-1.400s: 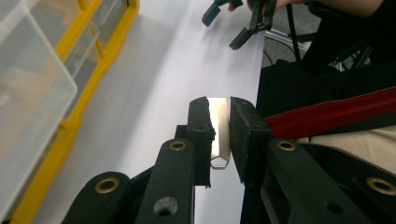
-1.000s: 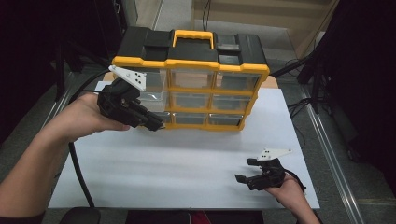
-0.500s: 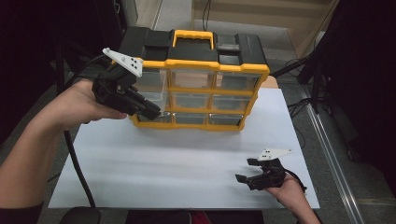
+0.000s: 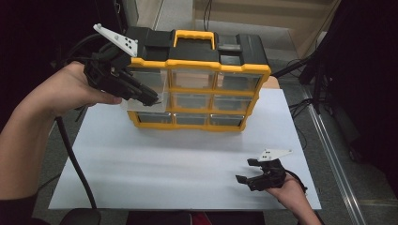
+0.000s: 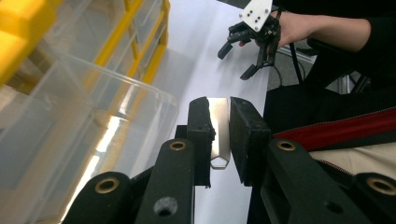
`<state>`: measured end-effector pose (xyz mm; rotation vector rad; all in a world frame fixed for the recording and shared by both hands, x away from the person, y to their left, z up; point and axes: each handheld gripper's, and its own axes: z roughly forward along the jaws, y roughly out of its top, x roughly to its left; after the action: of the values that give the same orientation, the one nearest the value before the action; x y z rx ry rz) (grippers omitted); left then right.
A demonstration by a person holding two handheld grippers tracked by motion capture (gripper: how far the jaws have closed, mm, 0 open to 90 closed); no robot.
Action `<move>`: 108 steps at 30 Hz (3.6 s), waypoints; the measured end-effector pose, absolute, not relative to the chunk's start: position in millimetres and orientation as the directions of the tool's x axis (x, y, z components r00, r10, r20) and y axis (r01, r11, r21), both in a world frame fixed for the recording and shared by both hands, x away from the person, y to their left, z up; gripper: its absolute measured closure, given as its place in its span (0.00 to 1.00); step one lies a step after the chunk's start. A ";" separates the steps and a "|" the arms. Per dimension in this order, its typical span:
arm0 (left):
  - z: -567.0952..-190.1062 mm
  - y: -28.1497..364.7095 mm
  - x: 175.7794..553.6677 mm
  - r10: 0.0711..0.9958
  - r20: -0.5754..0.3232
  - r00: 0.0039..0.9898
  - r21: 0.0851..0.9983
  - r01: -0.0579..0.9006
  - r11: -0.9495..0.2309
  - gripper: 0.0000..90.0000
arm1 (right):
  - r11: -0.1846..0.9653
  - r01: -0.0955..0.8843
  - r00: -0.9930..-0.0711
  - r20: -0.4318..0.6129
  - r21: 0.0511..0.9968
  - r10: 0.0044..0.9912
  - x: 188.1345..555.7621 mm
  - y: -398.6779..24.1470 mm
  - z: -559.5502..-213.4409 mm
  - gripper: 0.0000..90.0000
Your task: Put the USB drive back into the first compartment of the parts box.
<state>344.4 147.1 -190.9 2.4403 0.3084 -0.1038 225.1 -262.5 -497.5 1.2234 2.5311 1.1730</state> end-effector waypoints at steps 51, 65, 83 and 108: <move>-199.3 164.7 391.6 0.400 -0.125 0.908 0.615 0.388 -0.687 0.69 | 0.389 0.627 -0.678 0.226 0.675 0.700 226.4 -260.4 -497.4 0.15; -186.6 153.7 359.0 0.359 -0.159 0.920 0.653 0.371 -0.661 0.34 | 0.385 0.627 -0.677 0.228 0.677 0.700 226.3 -261.2 -496.9 0.15; -204.9 153.9 311.1 0.288 -0.121 0.950 0.679 0.291 -0.674 0.34 | 0.386 0.628 -0.679 0.232 0.676 0.697 227.4 -261.1 -497.0 0.15; -265.2 164.4 293.3 0.246 -0.140 0.959 0.668 0.274 -0.692 0.34 | 0.383 0.630 -0.674 0.231 0.675 0.701 227.4 -261.4 -496.9 0.15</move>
<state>293.3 164.4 -265.2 2.3631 0.3634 -0.0503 227.4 -261.4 -496.9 1.2233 2.5344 1.1735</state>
